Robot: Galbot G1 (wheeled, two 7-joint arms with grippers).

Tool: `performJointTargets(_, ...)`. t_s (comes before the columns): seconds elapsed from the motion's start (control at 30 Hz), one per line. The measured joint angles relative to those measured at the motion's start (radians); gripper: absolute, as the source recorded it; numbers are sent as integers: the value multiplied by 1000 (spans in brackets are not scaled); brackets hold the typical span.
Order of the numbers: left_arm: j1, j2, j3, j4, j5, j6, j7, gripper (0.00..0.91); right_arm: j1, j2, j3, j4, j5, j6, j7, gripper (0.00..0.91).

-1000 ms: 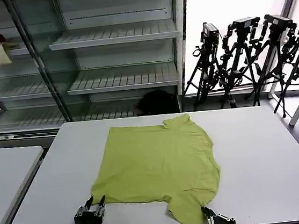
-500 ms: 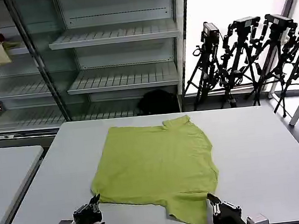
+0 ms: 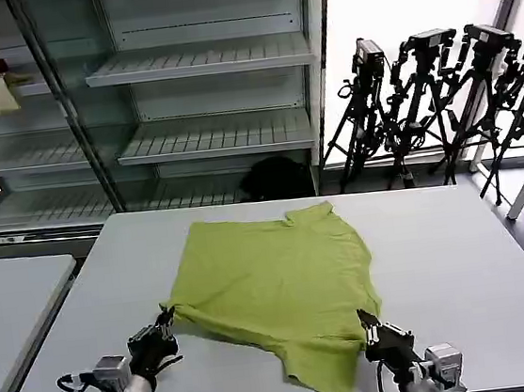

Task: Fold and organize the clothes.

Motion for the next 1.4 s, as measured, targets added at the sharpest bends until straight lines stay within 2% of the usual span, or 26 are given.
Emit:
performJointTargets(0.43,35,-13,0,0,-7,-1,5,0,-148,-19,-15,54,-34,1,9,907)
performJointTargets(0.57,38,-14,1,-1,-8,-2,6,0,-161,-19,-26,54,-47,1,11,453)
performJointTargets(0.6,39,-15,2,-2,-8,-2,6,0,-163,-20,-29,54,-50,1,11,151)
performJointTargets(0.67,39,-17,3,-2,-9,-2,7,0,-166,-22,-37,52,-57,1,12,0)
performJointTargets(1.4,46,-18,-5,-8,-39,-10,11,0,-120,1,-118,13,-84,2,44,0)
